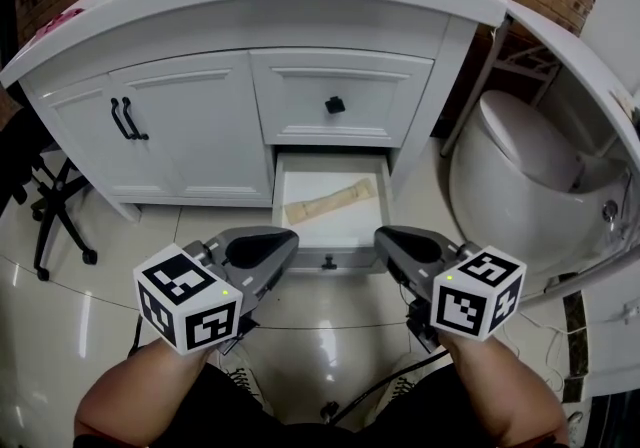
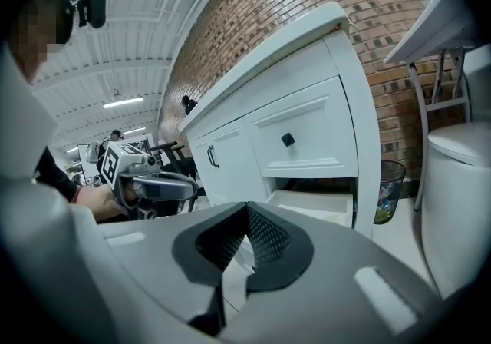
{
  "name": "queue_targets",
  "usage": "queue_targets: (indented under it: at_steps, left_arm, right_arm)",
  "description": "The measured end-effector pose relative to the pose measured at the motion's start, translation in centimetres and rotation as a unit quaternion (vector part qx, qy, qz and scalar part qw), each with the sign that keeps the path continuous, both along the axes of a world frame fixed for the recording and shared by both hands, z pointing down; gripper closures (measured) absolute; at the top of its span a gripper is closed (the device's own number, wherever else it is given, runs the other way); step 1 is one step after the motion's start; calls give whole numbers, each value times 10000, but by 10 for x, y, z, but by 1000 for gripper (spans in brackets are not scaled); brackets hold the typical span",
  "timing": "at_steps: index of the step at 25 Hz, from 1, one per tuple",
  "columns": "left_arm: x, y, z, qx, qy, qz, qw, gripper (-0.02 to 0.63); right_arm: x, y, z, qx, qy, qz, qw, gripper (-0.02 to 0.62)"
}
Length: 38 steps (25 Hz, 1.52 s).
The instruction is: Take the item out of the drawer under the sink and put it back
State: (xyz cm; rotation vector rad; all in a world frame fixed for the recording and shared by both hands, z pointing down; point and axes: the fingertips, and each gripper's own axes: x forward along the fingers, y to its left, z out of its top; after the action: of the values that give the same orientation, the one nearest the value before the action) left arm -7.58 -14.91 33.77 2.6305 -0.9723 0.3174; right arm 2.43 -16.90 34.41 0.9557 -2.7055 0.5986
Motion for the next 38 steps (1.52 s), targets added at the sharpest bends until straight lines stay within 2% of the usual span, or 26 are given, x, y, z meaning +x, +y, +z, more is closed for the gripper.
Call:
queue_targets:
  at_steps: [9, 14, 25, 31, 38]
  left_arm:
    - [6, 35, -24, 197, 90, 33, 9998, 600]
    - [0, 66, -35, 382, 94, -123, 9991, 600]
    - [-7, 94, -43, 567, 76, -391, 9976, 600]
    - [-9, 90, -41, 533, 51, -429, 9976, 600]
    - [-4, 88, -42, 533, 89, -356, 9979, 600]
  right_arm:
    - [-2, 42, -17, -204, -298, -70, 9993, 592]
    - [4, 74, -37, 236, -75, 65, 9997, 592]
    - [3, 111, -45, 639, 339, 95, 9973, 592]
    - [3, 112, -41, 718, 579, 101, 9957, 592]
    - [7, 108, -39, 652, 522, 120, 9964, 592]
